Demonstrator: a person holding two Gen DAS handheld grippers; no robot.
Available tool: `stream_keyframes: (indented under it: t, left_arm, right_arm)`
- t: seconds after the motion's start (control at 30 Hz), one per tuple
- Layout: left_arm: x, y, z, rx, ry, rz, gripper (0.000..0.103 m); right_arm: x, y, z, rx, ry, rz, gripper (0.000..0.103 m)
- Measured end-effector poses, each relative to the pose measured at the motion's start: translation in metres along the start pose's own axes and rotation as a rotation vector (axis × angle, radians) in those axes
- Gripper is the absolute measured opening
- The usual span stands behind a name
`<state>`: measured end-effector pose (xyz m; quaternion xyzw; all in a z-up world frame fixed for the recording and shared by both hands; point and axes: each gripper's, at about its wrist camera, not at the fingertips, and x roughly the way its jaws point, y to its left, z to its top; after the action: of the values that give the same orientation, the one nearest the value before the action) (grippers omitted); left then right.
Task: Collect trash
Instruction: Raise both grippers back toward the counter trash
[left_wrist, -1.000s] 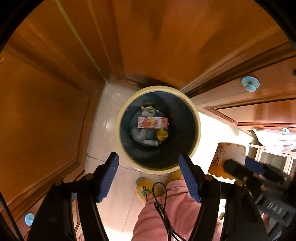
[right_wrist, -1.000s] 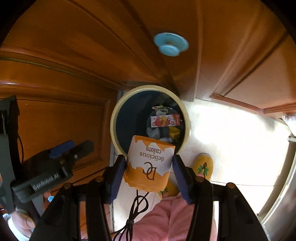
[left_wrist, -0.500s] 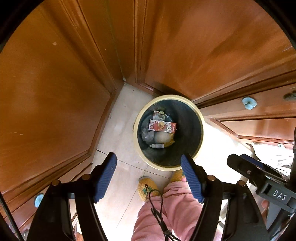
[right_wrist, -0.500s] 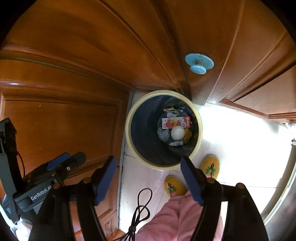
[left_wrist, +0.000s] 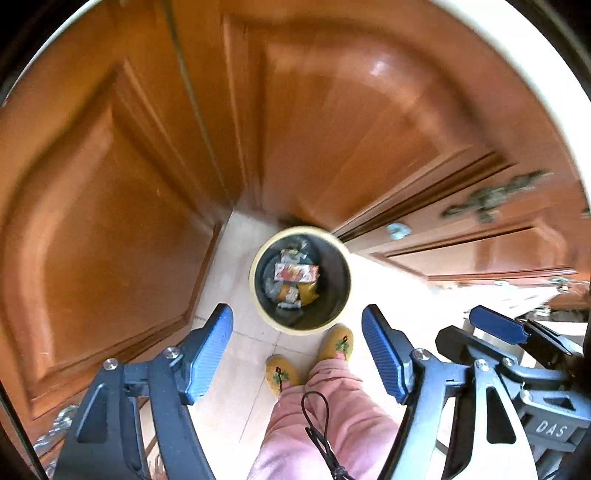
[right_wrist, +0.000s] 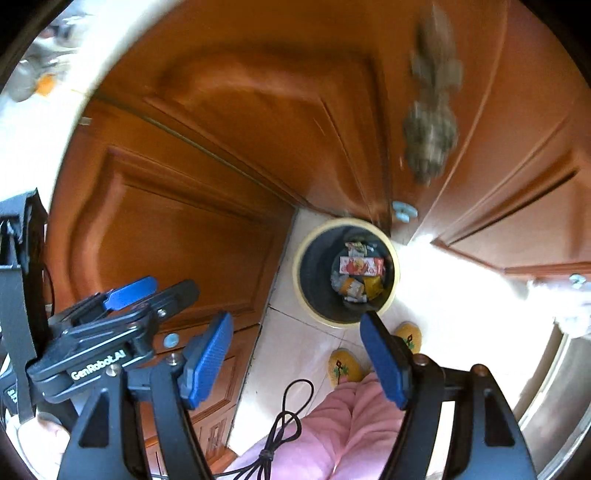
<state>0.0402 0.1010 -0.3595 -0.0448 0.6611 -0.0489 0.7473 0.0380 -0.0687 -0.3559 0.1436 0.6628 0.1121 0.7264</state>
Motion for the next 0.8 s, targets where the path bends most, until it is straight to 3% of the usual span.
stream_keyframes:
  t: [0.3, 0.47, 0.8]
  left_arm:
    - [-0.121, -0.026, 0.023, 0.147, -0.269, 0.050, 0.070]
    - [-0.176, -0.029, 0.045, 0.164, -0.411, 0.020, 0.070]
    - [-0.250, -0.050, 0.107, 0.233, -0.614, 0.084, 0.072]
  right_arm:
    - [-0.113, 0.053, 0.012, -0.078, -0.198, -0.023, 0.072]
    - [-0.161, 0.072, 0.023, -0.099, -0.336, -0.038, 0.072]
    - [-0.228, 0.098, 0.078, -0.150, -0.529, -0.091, 0.072]
